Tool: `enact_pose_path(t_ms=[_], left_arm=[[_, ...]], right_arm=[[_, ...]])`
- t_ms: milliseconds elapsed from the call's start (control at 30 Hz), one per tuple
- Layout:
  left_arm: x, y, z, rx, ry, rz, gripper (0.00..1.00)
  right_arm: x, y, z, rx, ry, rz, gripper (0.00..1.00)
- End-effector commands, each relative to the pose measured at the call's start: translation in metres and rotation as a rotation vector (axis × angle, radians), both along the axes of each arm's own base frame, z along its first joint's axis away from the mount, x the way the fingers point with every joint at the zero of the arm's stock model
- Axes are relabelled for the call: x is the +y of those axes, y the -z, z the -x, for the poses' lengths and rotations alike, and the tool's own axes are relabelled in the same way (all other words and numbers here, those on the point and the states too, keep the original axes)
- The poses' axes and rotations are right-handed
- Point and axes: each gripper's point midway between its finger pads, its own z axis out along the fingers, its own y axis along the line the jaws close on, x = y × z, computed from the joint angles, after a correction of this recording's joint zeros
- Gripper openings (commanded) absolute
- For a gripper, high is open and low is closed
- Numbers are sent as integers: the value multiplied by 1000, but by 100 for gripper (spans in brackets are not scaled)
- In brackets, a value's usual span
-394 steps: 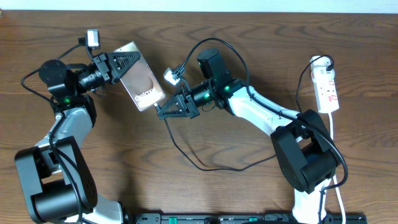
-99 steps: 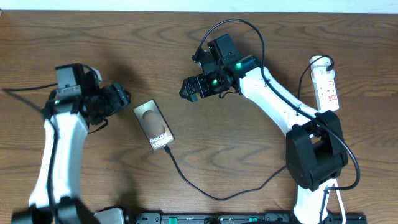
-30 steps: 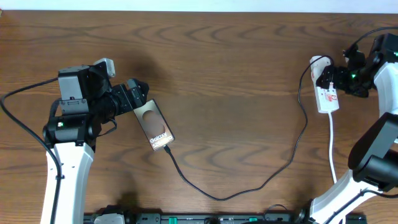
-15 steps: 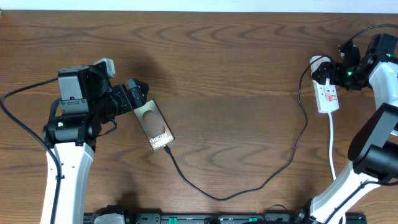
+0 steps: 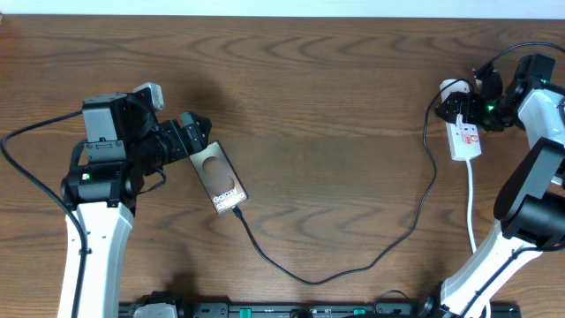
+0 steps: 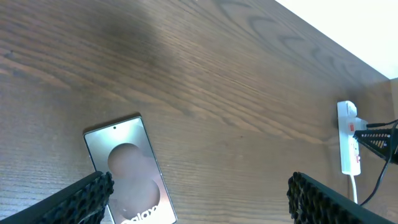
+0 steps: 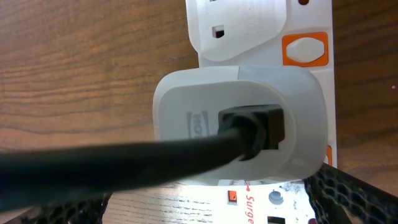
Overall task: Plug charger to phone and switch on socket
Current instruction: 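Press the power strip's orange switch beside the charger with the right gripper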
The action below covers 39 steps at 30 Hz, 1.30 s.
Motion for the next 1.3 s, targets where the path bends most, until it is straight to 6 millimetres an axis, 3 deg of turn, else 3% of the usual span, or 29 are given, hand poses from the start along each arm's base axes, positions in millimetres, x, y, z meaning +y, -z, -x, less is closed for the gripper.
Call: enact_pose_path(t_ms=[0, 1267], left_arm=[[1, -7, -1, -26, 8, -20, 91], [0, -6, 1, -17, 8, -19, 91]], right_arm=[[5, 4, 1, 0, -19, -30, 99], [-1, -9, -6, -22, -37, 3, 99]])
